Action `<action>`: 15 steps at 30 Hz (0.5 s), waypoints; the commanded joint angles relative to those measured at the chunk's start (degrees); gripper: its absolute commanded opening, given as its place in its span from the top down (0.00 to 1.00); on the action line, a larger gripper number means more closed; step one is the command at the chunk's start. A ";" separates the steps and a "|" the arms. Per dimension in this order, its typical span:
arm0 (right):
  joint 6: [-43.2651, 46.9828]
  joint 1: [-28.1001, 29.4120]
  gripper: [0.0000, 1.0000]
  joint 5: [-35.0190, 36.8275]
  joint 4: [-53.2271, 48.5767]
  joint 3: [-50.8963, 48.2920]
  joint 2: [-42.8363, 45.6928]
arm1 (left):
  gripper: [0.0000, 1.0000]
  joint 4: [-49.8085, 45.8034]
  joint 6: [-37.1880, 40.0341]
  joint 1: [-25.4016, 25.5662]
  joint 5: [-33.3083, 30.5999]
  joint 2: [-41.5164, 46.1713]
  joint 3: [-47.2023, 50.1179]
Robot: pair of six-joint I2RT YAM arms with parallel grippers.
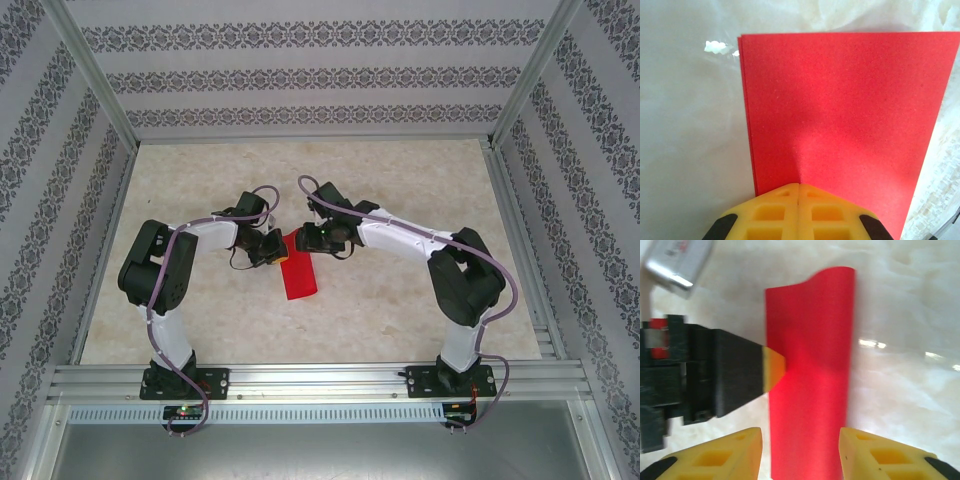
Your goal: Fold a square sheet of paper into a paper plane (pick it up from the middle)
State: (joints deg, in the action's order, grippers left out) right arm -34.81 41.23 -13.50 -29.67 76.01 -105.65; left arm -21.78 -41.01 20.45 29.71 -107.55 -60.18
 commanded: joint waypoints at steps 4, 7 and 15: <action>-1.00 0.93 0.80 -4.76 2.96 2.50 -5.05 | 0.98 -4.92 0.65 0.92 -5.76 -3.95 1.05; -1.15 0.55 0.87 -5.30 3.28 3.50 -7.18 | 0.98 -5.04 0.46 0.92 -5.73 -4.16 0.95; -1.05 -0.05 0.95 -6.55 2.81 6.58 -12.12 | 0.98 -5.51 -0.01 0.95 -5.69 -4.85 0.43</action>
State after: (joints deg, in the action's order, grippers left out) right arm -35.92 41.56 -18.81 -27.70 80.36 -116.44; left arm -22.85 -41.01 20.67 29.50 -108.01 -60.97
